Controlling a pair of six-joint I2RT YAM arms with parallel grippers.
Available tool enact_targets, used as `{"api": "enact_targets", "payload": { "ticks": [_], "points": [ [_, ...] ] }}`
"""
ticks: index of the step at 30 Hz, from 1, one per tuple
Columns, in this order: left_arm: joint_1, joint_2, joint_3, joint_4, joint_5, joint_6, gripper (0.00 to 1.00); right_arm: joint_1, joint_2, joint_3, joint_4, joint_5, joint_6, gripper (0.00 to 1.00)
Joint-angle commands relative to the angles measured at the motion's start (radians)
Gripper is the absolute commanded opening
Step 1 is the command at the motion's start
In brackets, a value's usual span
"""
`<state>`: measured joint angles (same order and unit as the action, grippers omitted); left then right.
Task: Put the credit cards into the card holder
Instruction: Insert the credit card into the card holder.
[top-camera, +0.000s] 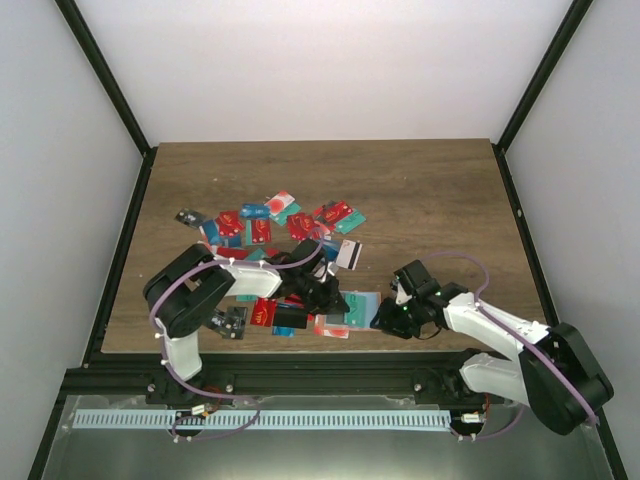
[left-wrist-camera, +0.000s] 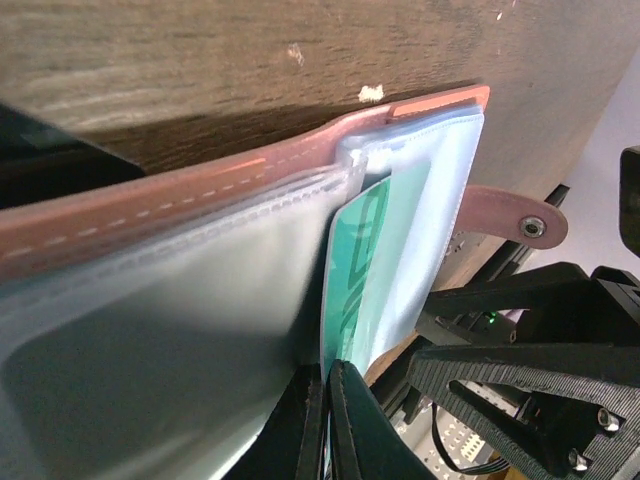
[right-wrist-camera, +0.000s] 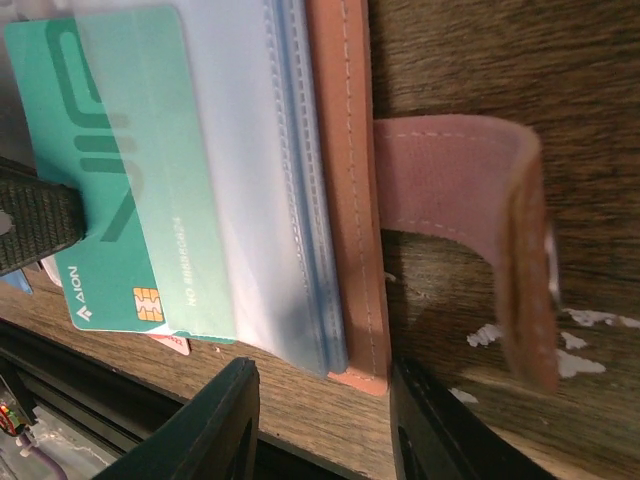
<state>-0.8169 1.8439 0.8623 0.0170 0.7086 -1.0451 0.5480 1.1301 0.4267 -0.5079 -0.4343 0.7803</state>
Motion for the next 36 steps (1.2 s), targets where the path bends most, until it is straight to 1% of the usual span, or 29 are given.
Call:
{"api": "enact_targets", "payload": {
  "ticks": [1,12,29,31,34,36],
  "points": [
    [-0.006,0.044,0.014,-0.001,-0.02,-0.033,0.04,-0.002,-0.008,-0.012,0.022,-0.005,0.016,0.38],
    [-0.032,0.094,0.038,0.056,-0.022,-0.111,0.04,-0.002,-0.003,-0.012,0.028,-0.007,0.014,0.39],
    [-0.063,0.161,0.096,0.029,-0.041,-0.094,0.04,-0.002,-0.005,0.015,0.012,0.012,-0.006,0.4],
    [-0.063,0.154,0.101,0.009,-0.051,-0.084,0.05,-0.002,-0.013,0.028,-0.004,0.021,-0.008,0.4],
    [-0.065,0.134,0.135,-0.074,-0.088,-0.03,0.14,-0.002,-0.037,0.051,-0.028,0.035,-0.01,0.4],
    [-0.069,0.121,0.165,-0.143,-0.119,0.007,0.18,-0.002,-0.061,0.063,-0.04,0.045,-0.008,0.4]
  ]
}}
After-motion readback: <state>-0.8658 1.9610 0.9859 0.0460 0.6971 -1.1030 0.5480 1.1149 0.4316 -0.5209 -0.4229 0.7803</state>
